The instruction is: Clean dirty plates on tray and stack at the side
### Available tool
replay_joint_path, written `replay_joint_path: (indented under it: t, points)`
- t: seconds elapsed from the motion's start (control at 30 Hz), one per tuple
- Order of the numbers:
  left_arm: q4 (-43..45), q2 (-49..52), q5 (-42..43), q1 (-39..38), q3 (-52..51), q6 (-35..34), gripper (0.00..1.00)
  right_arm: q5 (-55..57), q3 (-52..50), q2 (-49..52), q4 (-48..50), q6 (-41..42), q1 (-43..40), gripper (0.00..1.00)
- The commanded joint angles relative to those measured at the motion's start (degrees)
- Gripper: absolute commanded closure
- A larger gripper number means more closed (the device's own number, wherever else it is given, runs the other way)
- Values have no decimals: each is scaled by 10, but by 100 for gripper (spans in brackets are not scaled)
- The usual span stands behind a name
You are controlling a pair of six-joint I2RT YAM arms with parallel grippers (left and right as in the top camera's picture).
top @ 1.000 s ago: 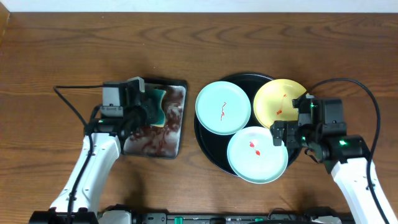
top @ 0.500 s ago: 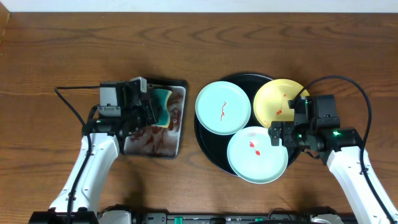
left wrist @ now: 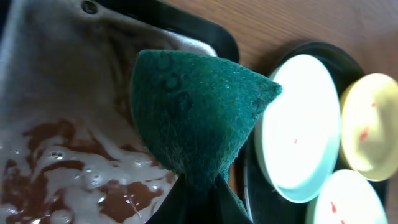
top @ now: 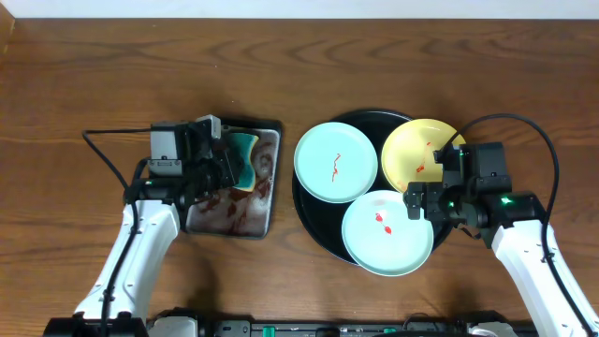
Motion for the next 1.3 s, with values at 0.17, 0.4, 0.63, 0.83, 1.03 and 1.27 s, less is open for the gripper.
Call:
replay_joint_path:
  t: [0.17,0.4,0.63,0.83,1.03,1.27]
  points:
    - [-2,44,-125,-70,-15,9,93,-6,11,2,1,-7,3,1]
    - [-3,91,-150,-103,-15,-12,93,-8,11,2,1,-7,3,1]
    - [7,99,-128,-140,-15,-22,93,-8,11,2,2,-8,3,1]
    - [13,99,-129,-170,-15,-46,93,-8,11,2,2,-8,3,1]
    - [39,98,-133,-169,-12,-57,93,-8,11,2,1,-8,3,1]
    - [34,46,-148,-147,-3,-64,93,-8,11,2,2,-8,3,1]
